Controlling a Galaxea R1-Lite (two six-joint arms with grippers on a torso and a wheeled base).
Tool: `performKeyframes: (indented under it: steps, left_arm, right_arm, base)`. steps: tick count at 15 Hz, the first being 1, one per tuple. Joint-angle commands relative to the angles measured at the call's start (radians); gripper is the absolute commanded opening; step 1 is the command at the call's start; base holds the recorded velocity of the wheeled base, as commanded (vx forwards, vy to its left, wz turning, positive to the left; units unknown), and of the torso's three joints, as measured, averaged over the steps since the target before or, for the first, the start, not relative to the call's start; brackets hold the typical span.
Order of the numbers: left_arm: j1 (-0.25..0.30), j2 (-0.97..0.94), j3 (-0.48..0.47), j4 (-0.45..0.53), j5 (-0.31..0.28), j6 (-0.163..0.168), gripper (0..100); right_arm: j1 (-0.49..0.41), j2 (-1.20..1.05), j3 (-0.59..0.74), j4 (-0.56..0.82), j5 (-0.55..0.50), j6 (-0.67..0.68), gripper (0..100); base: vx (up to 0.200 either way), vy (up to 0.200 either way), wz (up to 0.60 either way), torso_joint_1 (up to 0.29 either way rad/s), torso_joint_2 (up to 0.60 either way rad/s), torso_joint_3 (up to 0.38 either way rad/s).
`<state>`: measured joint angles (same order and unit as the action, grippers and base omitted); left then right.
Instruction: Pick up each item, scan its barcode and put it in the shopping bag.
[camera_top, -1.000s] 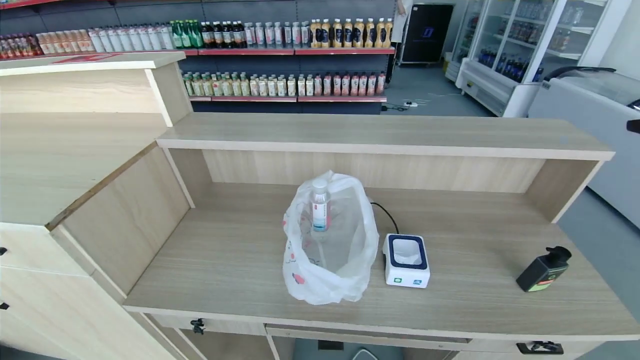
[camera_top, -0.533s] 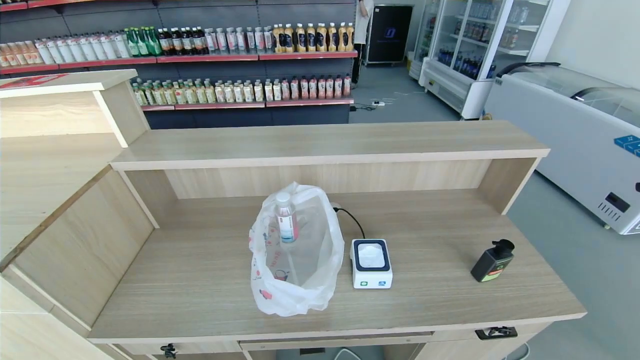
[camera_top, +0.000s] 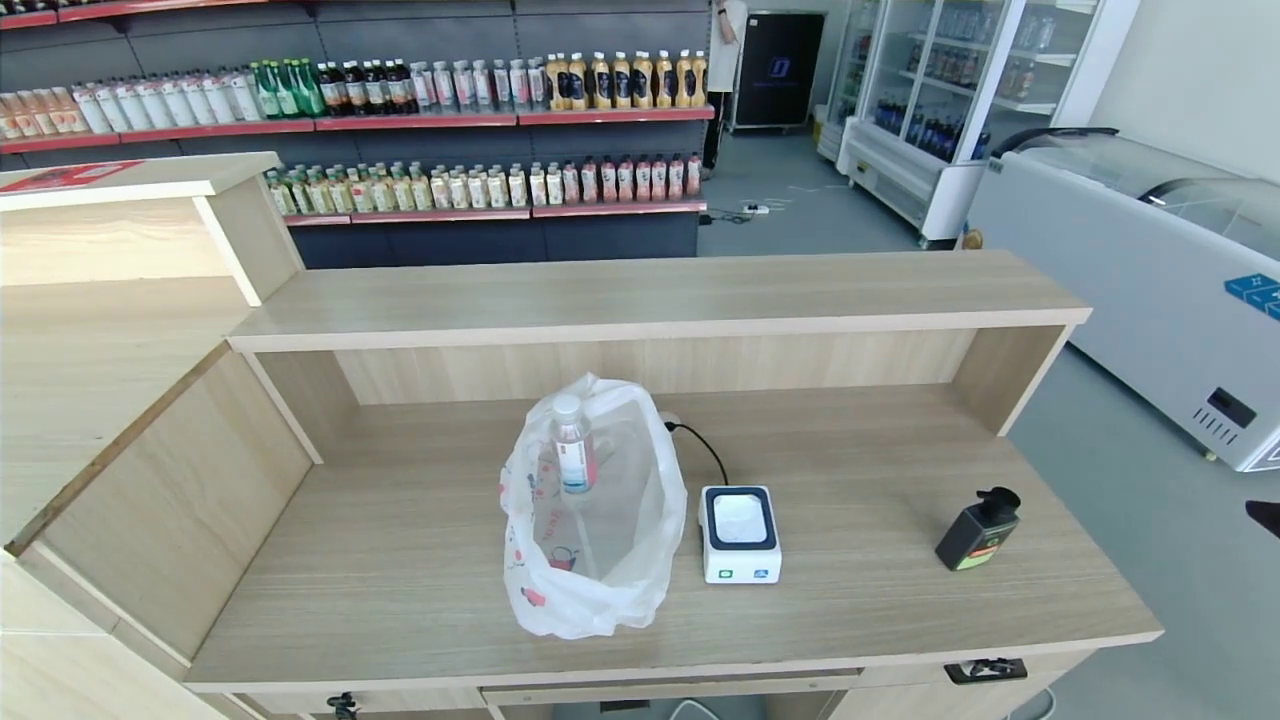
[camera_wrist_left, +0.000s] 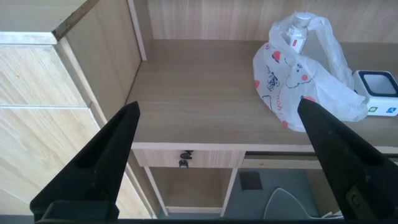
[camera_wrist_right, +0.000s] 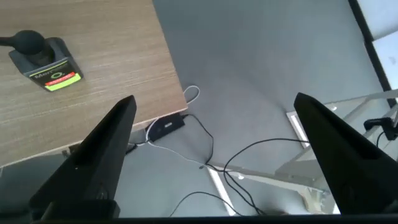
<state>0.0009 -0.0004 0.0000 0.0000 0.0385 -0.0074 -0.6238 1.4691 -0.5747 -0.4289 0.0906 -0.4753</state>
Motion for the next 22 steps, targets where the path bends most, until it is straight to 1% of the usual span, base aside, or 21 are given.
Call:
performKeyframes:
  steps: [1, 2, 4, 7, 10, 11, 12, 13, 14, 16, 20, 22]
  left_arm:
    - [0.001, 0.000, 0.000, 0.000, 0.000, 0.000, 100]
    - [0.001, 0.000, 0.000, 0.000, 0.000, 0.000, 100]
    - [0.001, 0.000, 0.000, 0.000, 0.000, 0.000, 100]
    - [0.001, 0.000, 0.000, 0.000, 0.000, 0.000, 100]
    - [0.001, 0.000, 0.000, 0.000, 0.000, 0.000, 100]
    - [0.001, 0.000, 0.000, 0.000, 0.000, 0.000, 100]
    - [0.001, 0.000, 0.000, 0.000, 0.000, 0.000, 100]
    - [0.001, 0.000, 0.000, 0.000, 0.000, 0.000, 100]
    - [0.001, 0.000, 0.000, 0.000, 0.000, 0.000, 100]
    - [0.001, 0.000, 0.000, 0.000, 0.000, 0.000, 100]
    - [0.001, 0.000, 0.000, 0.000, 0.000, 0.000, 100]
    - [0.001, 0.000, 0.000, 0.000, 0.000, 0.000, 100]
  right_arm:
    - [-0.074, 0.048, 0.065, -0.065, 0.066, -0.059, 100]
    - [-0.089, 0.068, 0.064, -0.114, 0.113, -0.068, 100]
    - [-0.105, 0.066, 0.062, -0.137, 0.120, -0.069, 100]
    - [-0.160, 0.042, 0.062, -0.133, 0.138, -0.080, 100]
    - [-0.168, 0.007, 0.062, -0.134, 0.136, -0.077, 100]
    - [-0.212, 0.003, 0.070, -0.137, 0.136, -0.063, 100]
    - [-0.226, 0.051, 0.065, -0.133, 0.138, -0.063, 100]
    - [-0.228, 0.063, 0.064, -0.133, 0.136, -0.063, 100]
    - [-0.232, 0.137, 0.039, -0.137, 0.138, -0.068, 100]
    - [-0.232, 0.211, 0.003, -0.157, 0.136, -0.072, 100]
    - [-0.232, 0.270, 0.003, -0.186, 0.136, -0.080, 100]
    - [-0.229, 0.313, 0.001, -0.221, 0.136, -0.085, 100]
  base:
    - [0.000, 0.000, 0.00, 0.000, 0.00, 0.000]
    - [0.000, 0.000, 0.00, 0.000, 0.00, 0.000]
    - [0.000, 0.000, 0.00, 0.000, 0.00, 0.000]
    - [0.000, 0.000, 0.00, 0.000, 0.00, 0.000]
    - [0.000, 0.000, 0.00, 0.000, 0.00, 0.000]
    - [0.000, 0.000, 0.00, 0.000, 0.00, 0.000]
    - [0.000, 0.000, 0.00, 0.000, 0.00, 0.000]
    - [0.000, 0.000, 0.00, 0.000, 0.00, 0.000]
    - [0.000, 0.000, 0.00, 0.000, 0.00, 0.000]
    - [0.000, 0.000, 0.00, 0.000, 0.00, 0.000]
    - [0.000, 0.000, 0.00, 0.000, 0.00, 0.000]
    - [0.000, 0.000, 0.00, 0.000, 0.00, 0.000]
